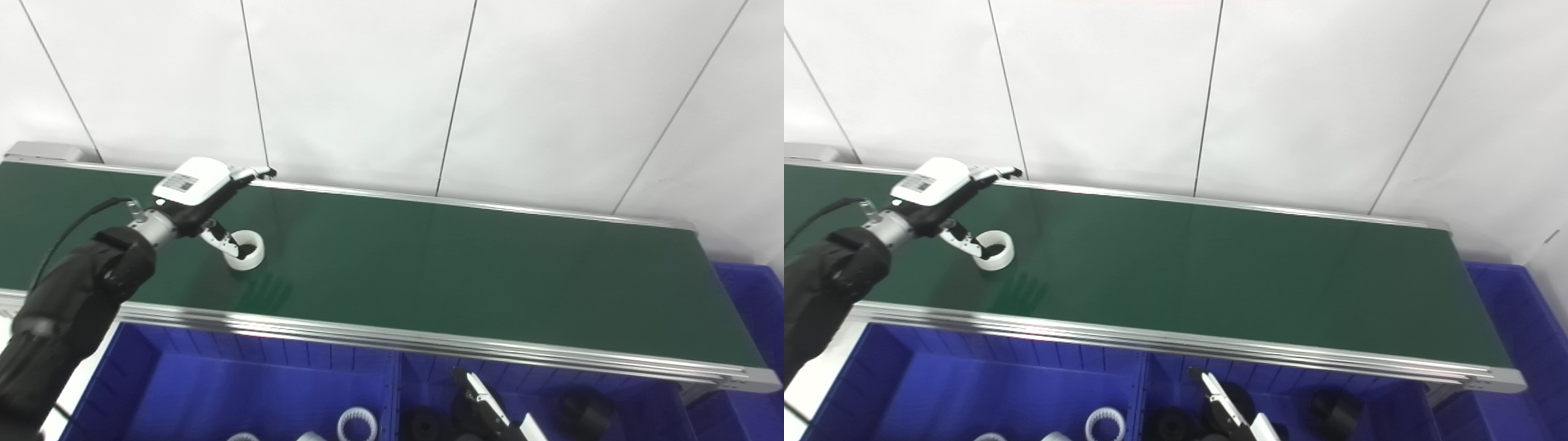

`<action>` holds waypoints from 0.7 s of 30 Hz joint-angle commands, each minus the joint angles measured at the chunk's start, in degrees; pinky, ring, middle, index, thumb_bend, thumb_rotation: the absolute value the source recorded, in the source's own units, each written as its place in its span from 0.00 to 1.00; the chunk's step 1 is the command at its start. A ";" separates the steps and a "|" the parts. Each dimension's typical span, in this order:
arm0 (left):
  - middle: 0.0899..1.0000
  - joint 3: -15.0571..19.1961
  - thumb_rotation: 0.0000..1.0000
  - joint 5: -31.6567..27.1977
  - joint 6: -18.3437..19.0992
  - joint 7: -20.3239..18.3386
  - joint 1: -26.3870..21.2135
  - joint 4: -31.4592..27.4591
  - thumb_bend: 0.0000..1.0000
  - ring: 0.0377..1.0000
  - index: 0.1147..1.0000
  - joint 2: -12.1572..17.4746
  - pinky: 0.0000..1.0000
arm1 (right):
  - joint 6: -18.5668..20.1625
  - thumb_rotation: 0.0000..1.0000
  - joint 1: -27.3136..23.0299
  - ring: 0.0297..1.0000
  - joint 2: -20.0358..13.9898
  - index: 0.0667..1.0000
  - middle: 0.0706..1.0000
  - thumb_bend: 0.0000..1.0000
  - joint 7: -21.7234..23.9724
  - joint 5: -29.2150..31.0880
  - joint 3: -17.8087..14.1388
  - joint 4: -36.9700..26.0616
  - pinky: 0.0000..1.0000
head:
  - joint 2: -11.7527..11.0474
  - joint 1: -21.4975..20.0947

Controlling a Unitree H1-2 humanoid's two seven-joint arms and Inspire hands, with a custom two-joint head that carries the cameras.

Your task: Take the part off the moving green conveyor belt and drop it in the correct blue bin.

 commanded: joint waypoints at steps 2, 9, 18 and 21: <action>0.81 -2.13 0.10 0.67 -1.83 5.15 -4.45 4.15 1.00 0.81 0.84 0.93 0.78 | -2.35 1.00 -0.14 0.98 -0.17 0.98 1.00 0.47 -0.45 0.53 -0.56 -1.82 0.94 | 0.08 -0.13; 0.82 -5.94 0.09 -1.25 -1.15 4.84 -6.13 9.46 1.00 0.81 0.83 -0.39 0.72 | -1.59 1.00 -0.04 0.98 -0.10 0.98 1.00 0.45 -0.17 0.38 -0.69 -2.79 0.94 | 0.19 -0.57; 0.73 -7.41 0.10 -2.94 0.80 3.65 -7.01 12.02 0.98 0.72 0.72 -2.42 0.68 | -0.84 1.00 0.15 0.98 0.23 0.98 1.00 0.44 -0.24 0.06 -0.87 -3.90 0.93 | 0.27 -1.02; 0.69 -7.27 0.10 -4.17 1.24 4.07 -6.67 13.13 0.98 0.67 0.69 -3.54 0.62 | -0.20 1.00 0.31 0.98 0.24 0.98 1.00 0.44 -0.07 0.33 -1.10 -4.47 0.93 | 0.37 -1.30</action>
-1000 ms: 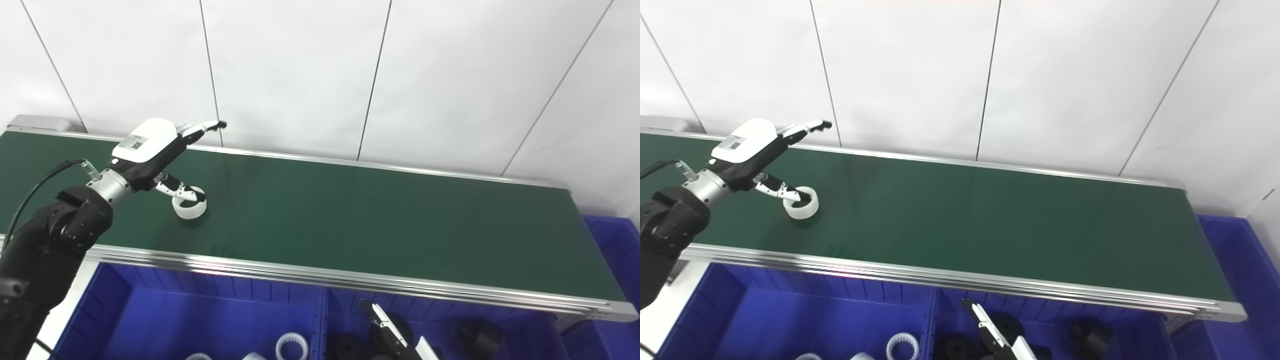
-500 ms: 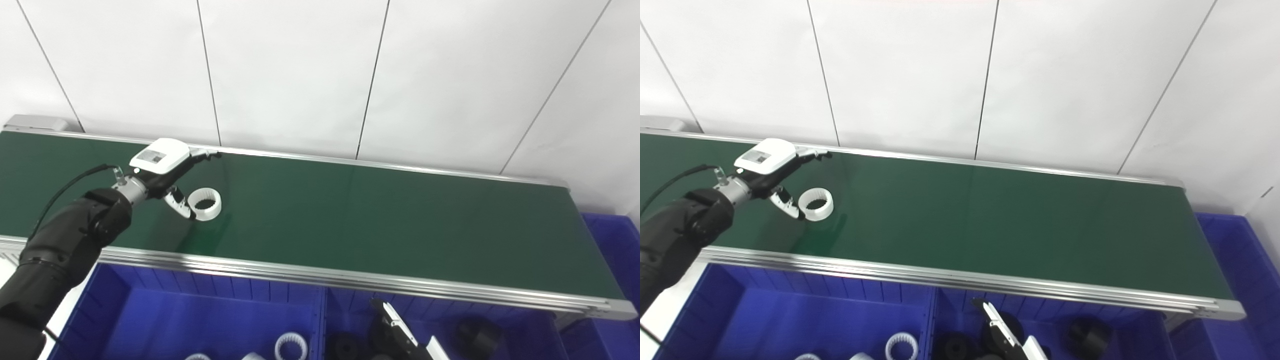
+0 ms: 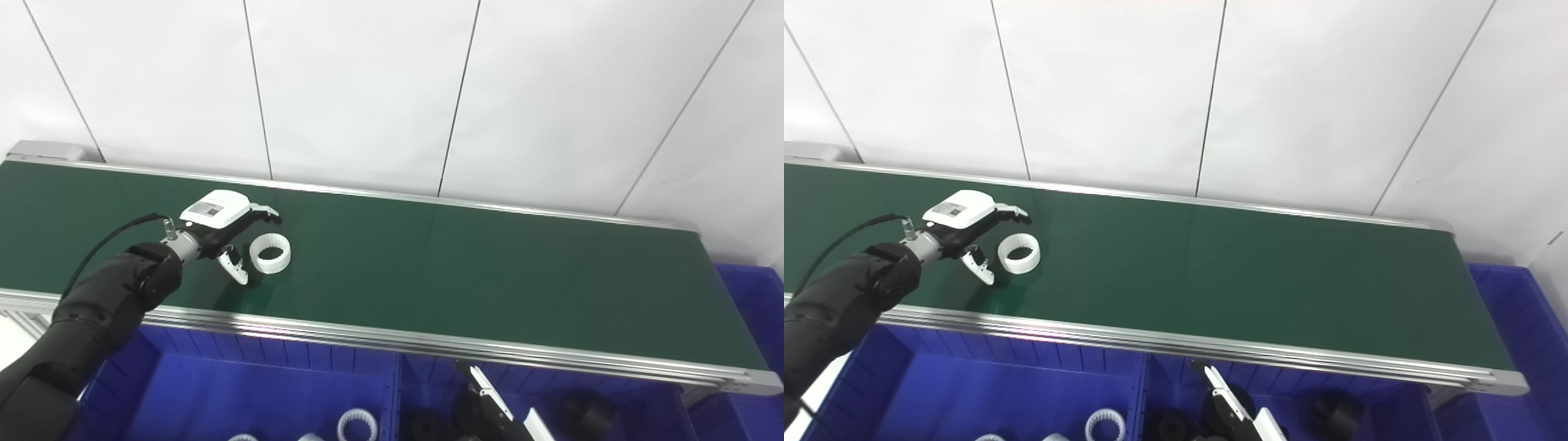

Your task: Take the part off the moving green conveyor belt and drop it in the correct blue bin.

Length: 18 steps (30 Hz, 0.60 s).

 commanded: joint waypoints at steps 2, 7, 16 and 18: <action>0.68 0.70 0.11 -2.41 0.90 1.62 -2.38 0.29 0.98 0.66 0.69 -1.04 0.60 | -0.29 1.00 0.01 0.98 0.09 0.98 1.00 0.44 -0.13 0.75 -0.65 -2.77 0.94 | 0.23 -0.19; 0.71 1.33 0.19 -6.10 5.01 -3.02 -1.21 -1.04 0.94 0.68 0.69 -4.44 0.60 | -0.16 1.00 0.02 0.97 0.04 0.97 1.00 0.42 0.08 1.23 -0.95 -3.03 0.93 | 0.30 -0.15; 0.63 -0.98 0.15 -7.66 11.80 -8.42 -0.87 -5.58 0.89 0.57 0.64 -9.54 0.52 | 0.28 1.00 -0.13 0.97 0.37 0.97 1.00 0.40 0.11 0.74 -1.07 -3.42 0.93 | 0.38 -0.59; 0.60 -1.91 0.13 -7.12 13.77 -8.92 -0.83 -6.48 0.88 0.54 0.62 -10.53 0.48 | 0.13 1.00 -0.28 0.97 0.44 0.98 1.00 0.40 0.07 0.68 -1.07 -3.30 0.93 | 0.43 -0.70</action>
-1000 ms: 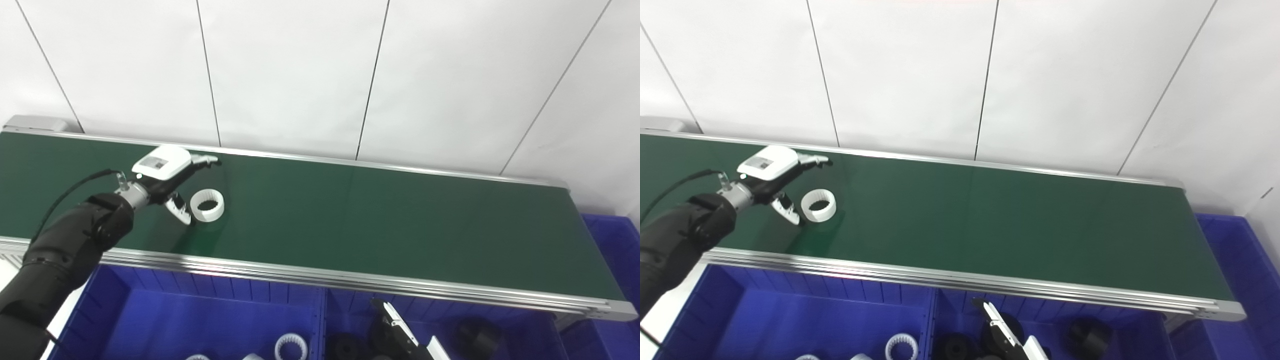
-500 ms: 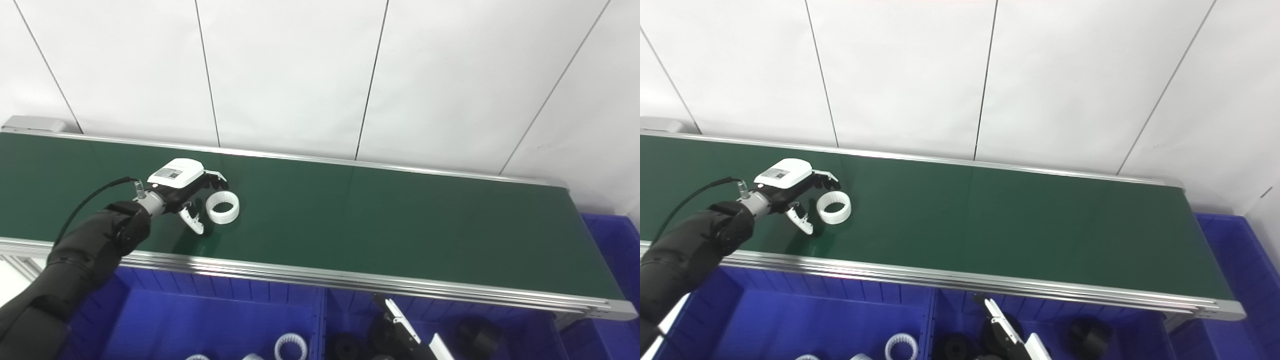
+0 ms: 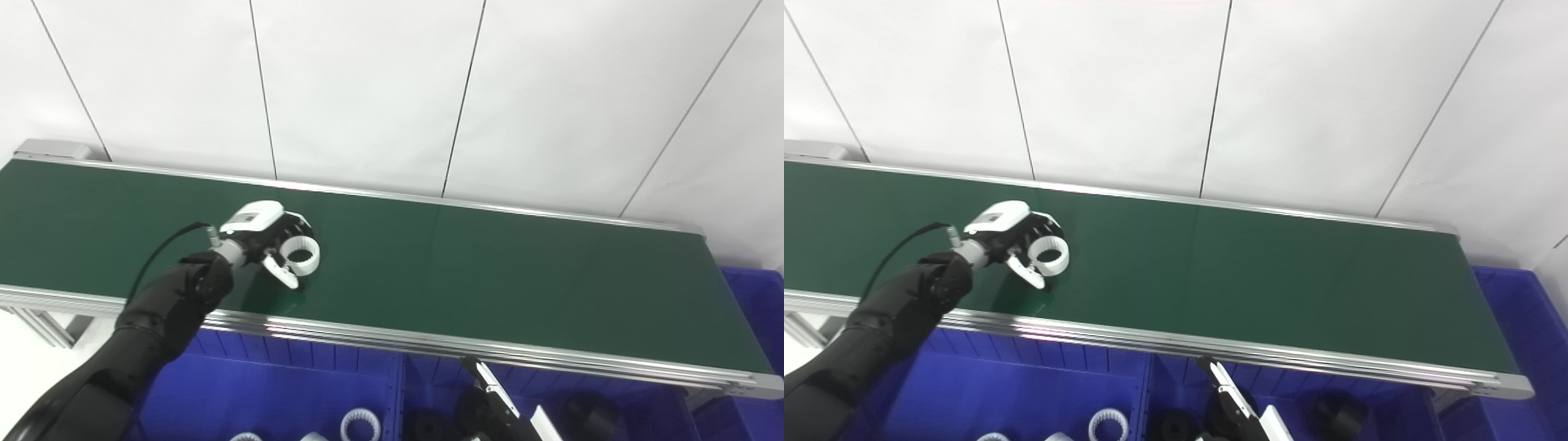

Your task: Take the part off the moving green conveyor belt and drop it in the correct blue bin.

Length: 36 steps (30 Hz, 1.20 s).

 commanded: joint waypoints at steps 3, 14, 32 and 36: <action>0.55 -2.63 0.17 0.81 1.61 -0.89 -1.41 -0.52 0.86 0.48 0.60 -2.94 0.42 | -0.41 1.00 -0.54 0.97 0.40 0.97 1.00 0.40 -0.17 0.55 -0.34 -1.89 0.93 | 0.07 -0.14; 0.39 -6.21 0.06 4.70 6.64 3.92 -2.17 -0.15 0.57 0.31 0.44 -5.76 0.22 | 0.24 0.99 -0.63 0.96 1.02 0.97 1.00 0.40 -0.27 0.17 -0.43 -2.44 0.91 | 0.12 -1.07; 0.39 -5.63 0.00 2.50 4.93 4.95 -1.78 -1.05 0.52 0.17 0.43 -4.64 0.13 | 1.18 0.99 -0.24 0.97 1.23 0.97 0.99 0.38 -0.15 -0.10 -0.47 -3.66 0.92 | 0.28 -1.36; 0.35 -5.45 0.00 2.40 3.71 5.67 -1.91 -1.45 0.52 0.18 0.43 -4.44 0.14 | 1.42 0.99 -0.09 0.97 1.26 0.97 0.99 0.38 -0.05 0.02 -0.41 -3.98 0.92 | 0.35 -1.39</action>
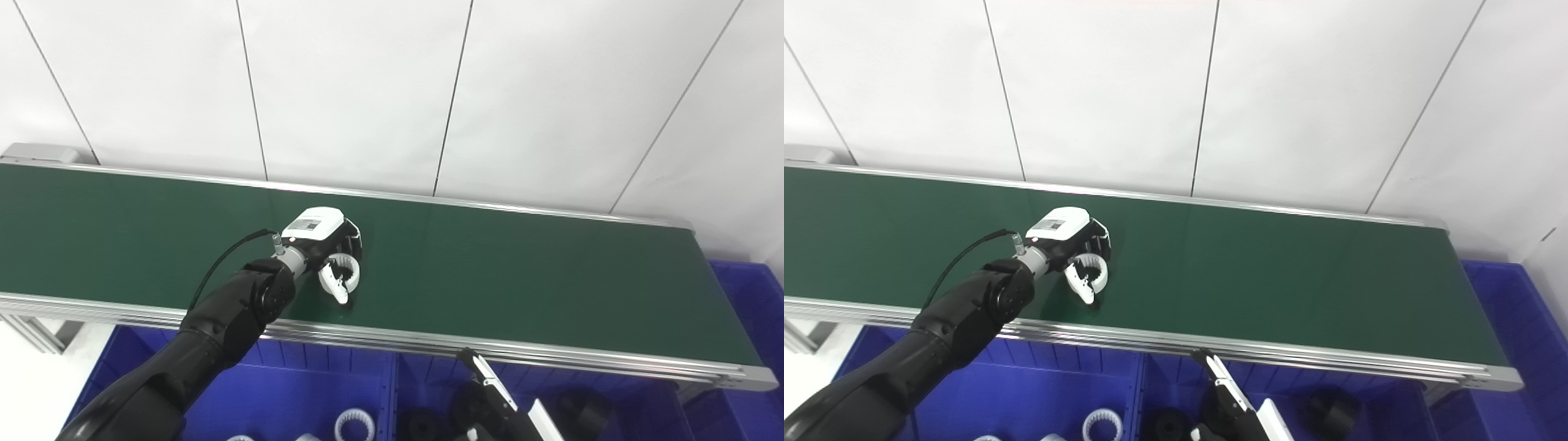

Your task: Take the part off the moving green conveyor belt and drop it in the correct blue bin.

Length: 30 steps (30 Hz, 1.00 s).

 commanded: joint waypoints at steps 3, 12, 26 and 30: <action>0.36 1.71 0.00 -1.17 0.13 -0.86 -0.03 -5.03 0.52 0.19 0.43 1.96 0.15 | 0.15 0.98 0.03 0.96 0.29 0.97 0.99 0.37 -0.19 0.36 -0.33 -2.25 0.92 | 0.19 0.13; 0.38 6.86 0.00 -3.99 5.76 -11.10 4.50 -29.17 0.52 0.21 0.43 5.89 0.16 | 0.57 0.99 -0.35 0.96 0.80 0.97 0.99 0.37 -0.17 0.20 -0.16 -2.10 0.91 | 0.20 0.37; 0.39 14.36 0.00 -10.93 9.14 -19.89 14.06 -51.26 0.52 0.23 0.43 8.57 0.19 | 1.60 0.97 -5.01 0.96 2.84 0.96 0.99 0.39 -0.09 -0.57 0.02 1.41 0.91 | 4.23 -4.54; 0.41 15.61 0.00 -13.39 9.16 -22.06 15.15 -53.33 0.50 0.36 0.45 9.60 0.23 | 4.93 0.98 -7.13 0.96 3.48 0.96 0.99 0.40 0.35 -0.70 -0.20 -0.24 0.92 | 11.37 -8.12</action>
